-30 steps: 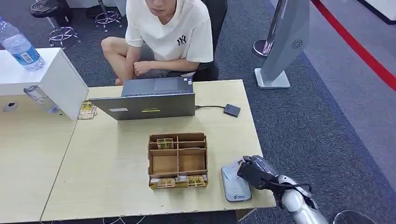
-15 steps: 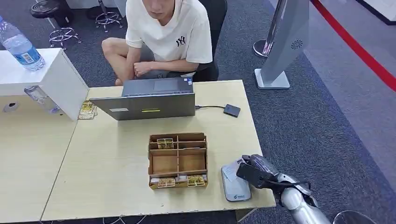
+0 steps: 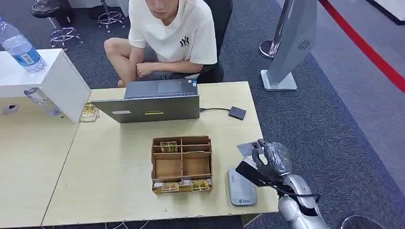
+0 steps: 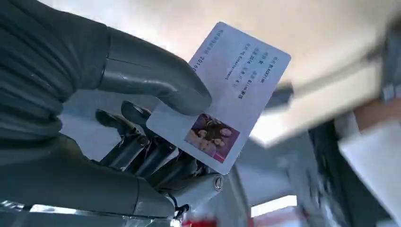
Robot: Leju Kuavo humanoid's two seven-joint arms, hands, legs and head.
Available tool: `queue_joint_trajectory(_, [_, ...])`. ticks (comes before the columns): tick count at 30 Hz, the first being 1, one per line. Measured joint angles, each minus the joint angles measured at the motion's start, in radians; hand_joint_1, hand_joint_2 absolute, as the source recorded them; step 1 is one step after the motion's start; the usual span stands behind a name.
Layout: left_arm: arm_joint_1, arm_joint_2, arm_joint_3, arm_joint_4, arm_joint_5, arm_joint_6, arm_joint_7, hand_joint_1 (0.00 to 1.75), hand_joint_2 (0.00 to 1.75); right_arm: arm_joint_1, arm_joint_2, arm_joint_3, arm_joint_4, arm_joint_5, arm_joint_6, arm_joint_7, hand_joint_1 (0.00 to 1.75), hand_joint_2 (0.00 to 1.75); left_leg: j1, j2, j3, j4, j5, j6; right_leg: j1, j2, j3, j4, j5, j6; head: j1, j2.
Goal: Pass the card to the sensor for recognition and then transmit it.
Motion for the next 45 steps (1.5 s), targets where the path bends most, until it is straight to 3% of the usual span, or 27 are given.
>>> queue_joint_trajectory(3, [-0.001,-0.004,0.0,0.0,-0.007,0.0,0.003,0.0,0.0,0.032,0.032,-0.017,-0.075,0.137,-0.135,-0.001,1.75,1.75,0.0,0.0,-0.001,0.0,0.0,0.0,0.0,0.0,-0.001,0.0,0.0,0.0,0.0,0.0])
queue_joint_trajectory(5, [-0.001,-0.005,0.0,0.0,-0.014,0.0,0.006,0.0,0.0,0.049,0.053,-0.029,-0.119,0.219,-0.178,-0.012,1.75,1.75,0.0,0.0,-0.001,0.0,0.0,0.0,0.0,0.0,-0.001,0.0,0.0,0.0,0.0,0.0])
queue_joint_trajectory(16, [-0.001,-0.005,0.0,0.0,-0.019,0.0,0.011,0.0,0.0,0.06,0.074,-0.041,-0.156,0.272,-0.19,-0.038,1.75,1.75,0.0,0.0,-0.001,0.0,0.0,0.0,0.0,0.0,-0.001,0.0,0.0,0.0,0.0,0.0])
queue_joint_trajectory(17, [-0.001,-0.005,0.0,0.0,-0.02,0.0,0.011,0.0,0.0,0.065,0.092,-0.054,-0.183,0.303,-0.193,-0.067,1.75,1.75,0.0,0.0,-0.002,0.0,0.0,0.0,0.0,0.0,-0.002,0.0,0.0,0.0,0.0,0.0])
queue_joint_trajectory(20, [-0.002,-0.005,-0.003,0.0,-0.039,-0.005,0.021,0.0,0.0,0.074,0.209,-0.129,-0.331,0.432,-0.194,-0.239,1.75,1.75,0.0,0.0,-0.001,0.0,0.0,0.0,0.0,0.0,-0.001,0.0,0.0,0.0,0.0,0.0])
queue_joint_trajectory(21, [-0.003,-0.004,-0.008,0.0,-0.049,-0.01,0.024,0.0,0.0,0.067,0.24,-0.136,-0.374,0.481,-0.194,-0.257,1.75,1.75,0.0,0.001,-0.001,0.0,0.0,0.0,0.0,0.0,-0.001,0.001,0.0,0.0,0.0,0.0])
queue_joint_trajectory(22, [-0.005,-0.002,-0.021,0.0,-0.064,-0.015,0.034,0.0,0.0,0.02,0.246,-0.101,-0.402,0.589,-0.194,-0.15,1.75,1.75,0.0,0.001,-0.002,0.0,0.0,0.0,0.0,0.001,-0.001,0.001,0.0,0.0,0.0,0.0])
queue_joint_trajectory(23, [-0.006,-0.001,-0.027,0.0,-0.07,-0.018,0.035,0.0,0.0,-0.004,0.238,-0.074,-0.402,0.602,-0.194,-0.097,1.75,1.75,0.0,0.001,-0.001,0.0,0.0,0.0,0.0,0.001,-0.001,0.001,0.0,0.0,0.0,0.0])
queue_joint_trajectory(28, [-0.015,0.009,-0.049,0.0,-0.101,-0.032,0.045,0.0,0.0,-0.168,0.147,0.057,-0.331,0.604,-0.194,0.036,1.75,1.75,0.0,0.002,-0.001,0.0,0.002,0.0,0.0,0.001,-0.001,0.001,0.002,0.0,0.0,0.0])
queue_joint_trajectory(30, [-0.018,0.013,-0.058,0.0,-0.11,-0.038,0.047,0.0,0.0,-0.246,0.105,0.123,-0.275,0.604,-0.194,0.129,1.75,1.75,0.0,0.002,-0.002,0.0,0.002,0.0,0.0,0.001,-0.001,0.001,0.002,-0.001,0.0,0.0])
queue_joint_trajectory(32, [-0.02,0.017,-0.067,0.0,-0.116,-0.042,0.05,0.0,0.0,-0.343,0.056,0.219,-0.208,0.604,-0.194,0.289,1.75,1.75,0.0,0.002,-0.002,0.0,0.003,0.0,0.0,0.002,-0.002,0.001,0.003,-0.001,0.0,0.0])
queue_joint_trajectory(33, [-0.02,0.018,-0.071,0.0,-0.121,-0.045,0.05,0.0,0.0,-0.405,0.028,0.298,-0.162,0.604,-0.194,0.409,1.75,1.75,0.0,0.002,-0.002,0.0,0.004,-0.001,0.0,0.002,-0.003,0.001,0.004,-0.001,0.0,0.0])
queue_joint_trajectory(34, [-0.022,0.02,-0.075,0.0,-0.122,-0.047,0.05,0.0,0.0,-0.46,0.004,0.368,-0.131,0.604,-0.194,0.487,1.75,1.75,0.0,0.002,-0.002,0.0,0.004,-0.001,0.0,0.003,-0.004,0.001,0.004,-0.001,0.0,0.0])
queue_joint_trajectory(35, [-0.023,0.022,-0.079,0.0,-0.123,-0.048,0.05,0.0,0.0,-0.498,-0.021,0.434,-0.104,0.604,-0.194,0.525,1.75,1.75,0.0,0.002,-0.002,0.0,0.004,-0.001,0.0,0.002,-0.003,0.001,0.004,-0.001,0.0,0.0])
queue_joint_trajectory(37, [-0.022,0.023,-0.084,0.0,-0.124,-0.049,0.05,0.0,0.0,-0.544,-0.048,0.517,-0.065,0.604,-0.194,0.543,1.75,1.75,0.0,0.001,-0.004,0.0,0.004,-0.001,0.0,0.001,-0.004,0.001,0.004,-0.001,0.0,0.0])
queue_joint_trajectory(40, [-0.024,0.026,-0.094,0.0,-0.129,-0.05,0.051,0.0,0.0,-0.638,-0.07,0.652,0.019,0.604,-0.194,0.672,1.75,1.75,0.0,0.002,-0.004,0.0,0.004,-0.001,0.0,0.003,-0.005,0.001,0.004,-0.001,0.0,0.0])
queue_joint_trajectory(45, [-0.028,0.029,-0.113,0.0,-0.143,-0.054,0.056,0.0,0.0,-0.719,-0.074,0.773,0.164,0.604,-0.194,0.703,1.75,1.75,0.0,0.0,-0.005,0.0,0.005,-0.001,0.0,0.0,-0.005,0.001,0.004,-0.001,0.0,0.0])
